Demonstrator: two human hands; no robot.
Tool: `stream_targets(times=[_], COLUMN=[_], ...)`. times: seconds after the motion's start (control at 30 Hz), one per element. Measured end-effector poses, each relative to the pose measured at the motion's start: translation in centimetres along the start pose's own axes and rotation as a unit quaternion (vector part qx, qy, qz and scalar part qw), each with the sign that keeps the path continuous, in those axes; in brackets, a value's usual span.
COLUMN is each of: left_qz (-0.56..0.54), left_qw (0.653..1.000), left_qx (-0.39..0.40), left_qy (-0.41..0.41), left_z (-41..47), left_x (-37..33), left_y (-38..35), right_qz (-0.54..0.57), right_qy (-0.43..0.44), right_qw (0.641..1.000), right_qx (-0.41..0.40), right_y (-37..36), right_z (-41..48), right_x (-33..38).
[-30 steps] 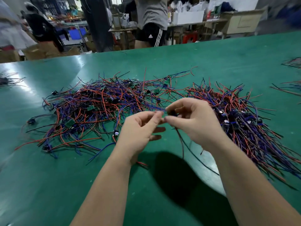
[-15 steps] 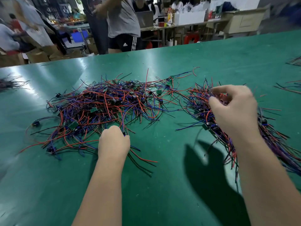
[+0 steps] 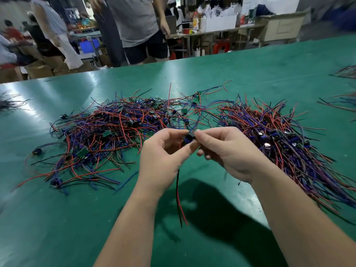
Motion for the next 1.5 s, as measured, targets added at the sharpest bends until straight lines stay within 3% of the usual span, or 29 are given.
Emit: stream_targets(times=[0.13,0.27,0.53,0.8,0.97,1.07,1.17,1.23,1.37,1.5], left_qz=[-0.056,-0.086,-0.113,-0.037,-0.037,-0.055,-0.084,-0.17,-0.41,-0.301], left_qw=[0.997,0.99,0.974,0.932,0.899,0.892,0.907,0.913,0.872,0.942], left_qx=[0.032,0.062,0.081,0.273,0.348,0.368,0.349,0.305,0.105,-0.057], left_qy=[0.036,0.091,0.18,0.236,0.261,0.258,0.222,0.21,0.245,0.14], left_z=[-0.4,-0.8,-0.8,-1.9,-2.0,-2.0,-1.8,-1.3,-0.3,0.1], left_x=[-0.3,-0.5,-0.8,-1.4,-1.4,-1.4,-1.4,-1.4,-1.6,-1.1], left_y=[-0.3,-0.7,-0.8,-0.6,-0.2,0.0,0.0,-0.1,0.1,-0.2], right_qz=[0.026,0.096,0.063,0.206,0.182,0.224,0.281,0.266,0.075,0.097], right_qy=[0.028,-0.021,-0.021,-0.036,-0.026,-0.041,-0.046,-0.055,-0.075,-0.09], right_qw=[0.998,0.995,0.995,0.946,0.949,0.941,0.932,0.944,0.993,0.99], right_qx=[-0.052,-0.01,-0.07,-0.249,-0.256,-0.252,-0.225,-0.189,-0.057,0.039], right_y=[0.1,0.4,0.7,4.5,3.7,3.3,3.7,3.6,2.8,1.3], right_z=[0.3,0.4,0.4,1.0,0.9,1.0,1.2,1.3,0.8,0.2], right_x=[0.1,0.3,0.6,2.5,2.2,2.2,2.3,2.1,1.0,0.7])
Point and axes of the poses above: each hand's wrist, its own z-axis towards the middle knuckle, its own y-axis out of the back of the hand, x = y × z, the point moved 1 cm from there along z, towards the middle knuckle, and after that the axes turned 13 degrees about -x, right-handed, at the moved point
